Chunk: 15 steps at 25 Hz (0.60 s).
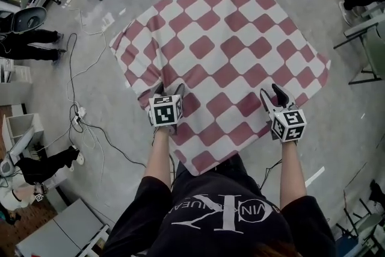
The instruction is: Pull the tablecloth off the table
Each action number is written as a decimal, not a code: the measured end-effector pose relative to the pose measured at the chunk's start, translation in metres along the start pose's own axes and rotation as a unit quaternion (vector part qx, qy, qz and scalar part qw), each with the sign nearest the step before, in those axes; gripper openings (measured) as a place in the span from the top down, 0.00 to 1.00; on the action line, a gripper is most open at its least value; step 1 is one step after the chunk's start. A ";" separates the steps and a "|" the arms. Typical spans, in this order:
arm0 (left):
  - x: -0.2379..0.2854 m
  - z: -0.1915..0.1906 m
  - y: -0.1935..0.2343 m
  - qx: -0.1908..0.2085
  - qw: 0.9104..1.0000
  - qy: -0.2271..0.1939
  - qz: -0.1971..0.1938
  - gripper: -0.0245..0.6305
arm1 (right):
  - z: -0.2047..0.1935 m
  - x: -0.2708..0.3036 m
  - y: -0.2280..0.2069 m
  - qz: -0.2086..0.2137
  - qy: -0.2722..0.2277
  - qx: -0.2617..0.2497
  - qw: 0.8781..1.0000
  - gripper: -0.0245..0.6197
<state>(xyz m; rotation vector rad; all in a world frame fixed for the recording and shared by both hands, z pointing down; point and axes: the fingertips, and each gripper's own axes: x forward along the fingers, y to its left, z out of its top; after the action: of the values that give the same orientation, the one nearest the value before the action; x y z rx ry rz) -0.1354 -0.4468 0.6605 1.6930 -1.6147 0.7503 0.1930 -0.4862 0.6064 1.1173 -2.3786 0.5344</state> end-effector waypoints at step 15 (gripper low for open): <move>-0.009 0.000 0.000 0.014 1.000 0.006 -0.018 0.67 | -0.010 0.005 -0.143 -0.131 0.115 0.022 0.984 0.51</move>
<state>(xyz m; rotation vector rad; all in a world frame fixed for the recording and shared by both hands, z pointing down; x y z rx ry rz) -0.1362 -0.4416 0.6538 1.7295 -1.5674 0.7674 0.3056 -0.5692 0.6385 1.2884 -1.9954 0.5895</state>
